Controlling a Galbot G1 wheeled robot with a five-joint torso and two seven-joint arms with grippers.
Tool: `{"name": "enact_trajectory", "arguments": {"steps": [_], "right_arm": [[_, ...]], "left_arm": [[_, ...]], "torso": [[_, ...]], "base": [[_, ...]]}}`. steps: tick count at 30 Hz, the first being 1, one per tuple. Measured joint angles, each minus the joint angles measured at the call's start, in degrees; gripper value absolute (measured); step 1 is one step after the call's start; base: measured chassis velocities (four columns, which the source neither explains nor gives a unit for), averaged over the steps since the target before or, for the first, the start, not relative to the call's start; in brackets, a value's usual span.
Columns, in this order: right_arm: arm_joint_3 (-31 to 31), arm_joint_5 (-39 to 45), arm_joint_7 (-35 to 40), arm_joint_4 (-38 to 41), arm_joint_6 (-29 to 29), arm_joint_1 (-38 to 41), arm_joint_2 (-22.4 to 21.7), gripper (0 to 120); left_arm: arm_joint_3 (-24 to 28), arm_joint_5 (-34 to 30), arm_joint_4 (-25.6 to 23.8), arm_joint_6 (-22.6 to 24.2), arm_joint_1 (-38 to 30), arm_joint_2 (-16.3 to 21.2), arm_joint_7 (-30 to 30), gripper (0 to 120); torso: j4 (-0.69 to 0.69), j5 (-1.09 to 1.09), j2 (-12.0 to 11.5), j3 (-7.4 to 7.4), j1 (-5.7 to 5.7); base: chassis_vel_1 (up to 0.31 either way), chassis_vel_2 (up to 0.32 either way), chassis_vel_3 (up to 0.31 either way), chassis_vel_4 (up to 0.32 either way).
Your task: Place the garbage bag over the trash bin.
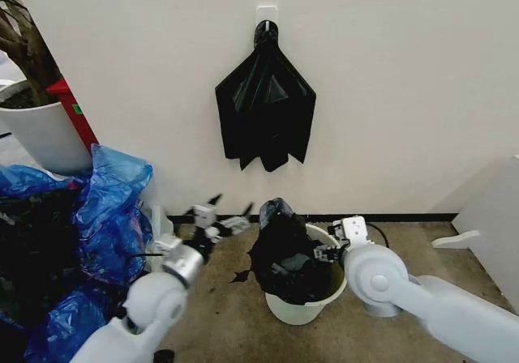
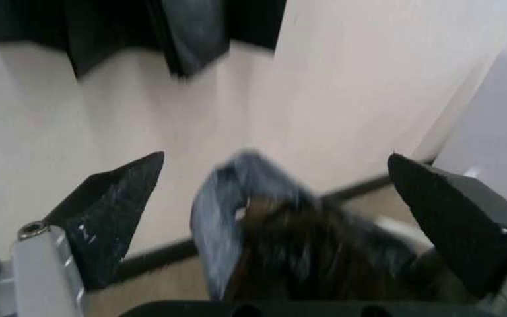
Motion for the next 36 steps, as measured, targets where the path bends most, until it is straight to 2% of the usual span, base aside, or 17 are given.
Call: {"name": "enact_trajectory", "arguments": {"steps": [3,11,15,20,24,25,29,31,33,36], "right_arm": [[2.32,-0.24,-0.75,0.05,0.23,-1.51,-0.44,100],[7.38,0.12,-2.55,1.56,0.46,-4.0,-1.33,100],[8.8,0.5,-3.07,2.42,0.47,-4.17,-1.49,100],[11.15,0.99,-4.03,3.04,0.45,-4.42,-1.69,100],[13.94,0.63,-5.2,2.75,0.31,-6.17,-2.19,100],[15.24,0.25,-5.66,2.63,0.25,-7.48,-2.39,100],[19.61,-1.38,-7.5,2.83,0.06,-12.81,-2.76,100],[19.74,-1.44,-7.56,2.83,0.06,-12.96,-2.77,100],[23.35,-3.32,-9.47,3.0,-0.09,-17.04,-3.03,100],[26.59,-4.98,-10.9,3.58,-0.16,-20.54,-3.18,100]], "left_arm": [[3.07,1.33,-0.21,6.08,-2.22,-0.12,-7.38,100],[6.88,-0.32,1.69,11.49,-7.4,-1.34,-11.5,100],[9.91,-3.45,1.11,16.36,-10.15,-2.23,-15.32,100],[11.13,-5.91,0.35,19.43,-11.89,-2.18,-17.81,100],[11.21,-12.12,-0.78,22.62,-13.61,-1.48,-21.61,100],[11.22,-16.59,-1.63,24.57,-14.65,-1.2,-24.17,100],[12.25,-26.93,-2.94,28.5,-17.86,-0.73,-31.22,100],[12.29,-27.19,-2.95,28.55,-17.94,-0.73,-31.45,100],[13.39,-34.78,-2.88,29.03,-20.17,-0.94,-36.89,100],[14.89,-38.67,-1.53,29.04,-21.98,-1.6,-39.36,100]], "torso": [[0.03,0.0,0.0,0.0,0.0],[0.02,-0.01,0.01,0.0,0.0],[0.02,0.0,0.01,0.0,0.0],[0.03,-0.02,0.01,0.0,0.0],[0.03,-0.01,0.01,0.0,0.0],[0.02,-0.01,0.01,0.0,0.0],[0.01,0.0,0.01,0.0,0.0],[0.01,0.0,0.01,0.0,0.0],[0.02,0.0,0.01,0.0,0.0],[0.02,-0.01,0.01,0.0,0.0]], "base": [[0.0,0.0,0.0,0.0],[0.0,0.0,0.0,0.0],[0.0,0.0,0.0,0.0],[0.0,0.0,0.0,0.0],[0.0,0.0,0.0,0.0],[0.0,0.0,0.0,0.0],[0.0,0.0,0.0,0.0],[0.0,0.0,0.0,0.0],[0.0,0.0,0.0,0.0],[0.0,0.0,0.0,0.0]]}}
